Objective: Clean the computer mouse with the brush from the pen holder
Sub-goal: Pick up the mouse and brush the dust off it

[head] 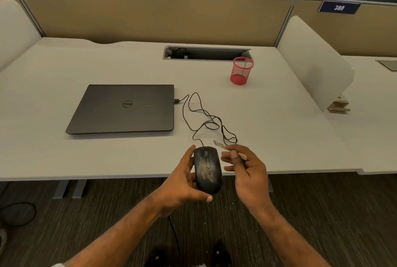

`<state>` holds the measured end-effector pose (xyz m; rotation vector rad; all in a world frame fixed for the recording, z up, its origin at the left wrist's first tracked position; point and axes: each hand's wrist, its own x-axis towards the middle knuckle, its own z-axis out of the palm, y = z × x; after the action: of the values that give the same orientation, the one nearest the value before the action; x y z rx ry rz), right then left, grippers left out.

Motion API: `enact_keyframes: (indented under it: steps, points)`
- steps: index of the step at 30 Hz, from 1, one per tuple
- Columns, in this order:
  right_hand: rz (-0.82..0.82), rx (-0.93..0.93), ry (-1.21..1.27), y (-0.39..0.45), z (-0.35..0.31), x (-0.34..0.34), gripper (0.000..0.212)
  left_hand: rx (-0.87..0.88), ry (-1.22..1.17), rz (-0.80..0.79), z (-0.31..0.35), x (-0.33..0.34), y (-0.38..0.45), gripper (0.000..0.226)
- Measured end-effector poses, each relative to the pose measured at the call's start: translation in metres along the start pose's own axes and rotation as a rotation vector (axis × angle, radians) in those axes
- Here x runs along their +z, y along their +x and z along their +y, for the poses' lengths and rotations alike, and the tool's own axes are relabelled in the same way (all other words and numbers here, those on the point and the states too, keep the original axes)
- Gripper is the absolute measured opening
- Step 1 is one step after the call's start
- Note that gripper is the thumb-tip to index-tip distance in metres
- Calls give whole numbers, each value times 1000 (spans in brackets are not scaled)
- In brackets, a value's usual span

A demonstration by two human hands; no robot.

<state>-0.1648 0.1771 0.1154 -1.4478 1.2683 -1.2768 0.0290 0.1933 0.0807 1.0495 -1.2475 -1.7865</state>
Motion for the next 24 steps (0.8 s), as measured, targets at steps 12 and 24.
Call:
enact_keyframes:
  steps: [12, 24]
  points:
    - [-29, 60, 110, -4, 3, 5, 23, 9, -446, -18, 11, 0, -2, 70]
    - [-60, 57, 99, -2, 2, 2, 25, -69, -608, 121, 13, 4, 0, 41]
